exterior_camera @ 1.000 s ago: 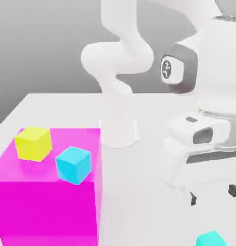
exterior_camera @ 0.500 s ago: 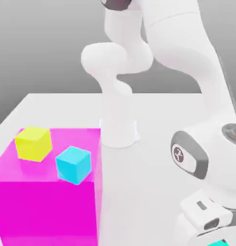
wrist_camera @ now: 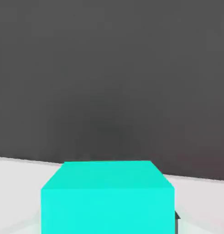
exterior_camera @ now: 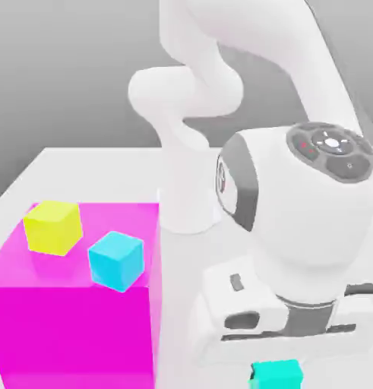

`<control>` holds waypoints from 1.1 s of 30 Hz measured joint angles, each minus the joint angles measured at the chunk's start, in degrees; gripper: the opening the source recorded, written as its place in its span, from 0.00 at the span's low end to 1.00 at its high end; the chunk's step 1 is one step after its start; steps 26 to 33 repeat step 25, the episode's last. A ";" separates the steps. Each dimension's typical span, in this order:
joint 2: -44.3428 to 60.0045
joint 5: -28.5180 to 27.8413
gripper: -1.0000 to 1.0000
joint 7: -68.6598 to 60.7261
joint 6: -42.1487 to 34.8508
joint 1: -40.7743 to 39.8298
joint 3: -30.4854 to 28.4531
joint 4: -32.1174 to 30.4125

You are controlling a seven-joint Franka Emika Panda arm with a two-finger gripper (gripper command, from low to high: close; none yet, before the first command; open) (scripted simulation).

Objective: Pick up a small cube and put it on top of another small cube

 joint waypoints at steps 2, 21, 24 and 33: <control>-3.53 2.67 0.00 1.63 -4.76 -2.79 -2.31 0.74; -32.97 0.55 0.00 33.57 -3.85 -19.84 -7.57 -22.45; -32.20 0.51 1.00 33.66 -1.56 -19.88 -7.59 -23.93; -32.20 0.51 1.00 33.66 -1.56 -19.88 -7.59 -23.93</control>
